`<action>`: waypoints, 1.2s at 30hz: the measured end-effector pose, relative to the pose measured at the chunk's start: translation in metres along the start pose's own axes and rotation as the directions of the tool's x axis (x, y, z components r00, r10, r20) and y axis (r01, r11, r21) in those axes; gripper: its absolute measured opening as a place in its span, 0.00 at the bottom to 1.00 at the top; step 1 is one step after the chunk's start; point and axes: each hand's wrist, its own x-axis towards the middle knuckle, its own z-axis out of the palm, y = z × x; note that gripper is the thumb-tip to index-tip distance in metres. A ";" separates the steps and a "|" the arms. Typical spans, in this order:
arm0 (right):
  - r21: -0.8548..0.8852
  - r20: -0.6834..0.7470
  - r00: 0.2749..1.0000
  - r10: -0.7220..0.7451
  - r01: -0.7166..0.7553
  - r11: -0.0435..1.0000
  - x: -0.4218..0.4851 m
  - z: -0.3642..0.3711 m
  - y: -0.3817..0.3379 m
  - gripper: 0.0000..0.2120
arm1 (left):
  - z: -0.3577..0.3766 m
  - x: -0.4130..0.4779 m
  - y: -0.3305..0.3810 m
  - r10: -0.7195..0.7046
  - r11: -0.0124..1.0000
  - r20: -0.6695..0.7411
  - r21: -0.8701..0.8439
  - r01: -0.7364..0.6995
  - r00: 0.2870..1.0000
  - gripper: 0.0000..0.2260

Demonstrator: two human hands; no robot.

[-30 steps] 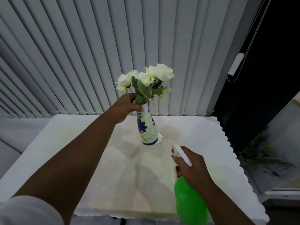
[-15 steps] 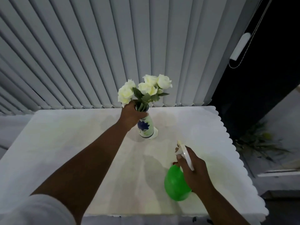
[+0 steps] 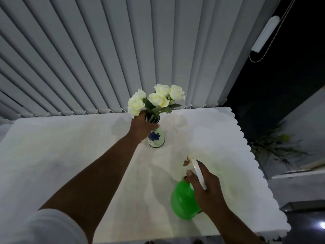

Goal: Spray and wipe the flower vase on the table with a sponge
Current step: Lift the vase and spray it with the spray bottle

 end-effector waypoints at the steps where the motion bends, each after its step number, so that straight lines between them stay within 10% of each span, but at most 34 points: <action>1: 0.004 -0.001 1.000 0.004 -0.004 1.000 0.000 0.000 0.000 0.11 | 0.001 0.000 -0.002 0.000 1.000 0.003 -0.002 0.000 1.000 0.28; 17: -0.019 0.036 0.996 -0.077 0.077 0.997 0.010 0.031 -0.029 0.14 | -0.018 -0.057 -0.048 -0.147 0.976 0.122 -0.141 0.164 0.982 0.37; 23: -0.067 0.141 0.976 -0.168 0.179 0.982 0.022 0.102 -0.059 0.10 | -0.049 -0.157 -0.118 -0.081 0.997 0.400 0.039 0.071 0.913 0.43; 28: -0.103 0.275 0.942 -0.194 0.229 0.968 0.020 0.187 -0.082 0.25 | -0.085 -0.197 -0.148 0.034 0.999 0.154 -0.038 -0.029 0.987 0.40; 36: -0.189 0.296 0.933 -0.205 0.268 0.945 0.004 0.294 -0.093 0.30 | -0.138 -0.201 -0.216 -0.162 0.982 -0.152 0.074 0.175 0.975 0.45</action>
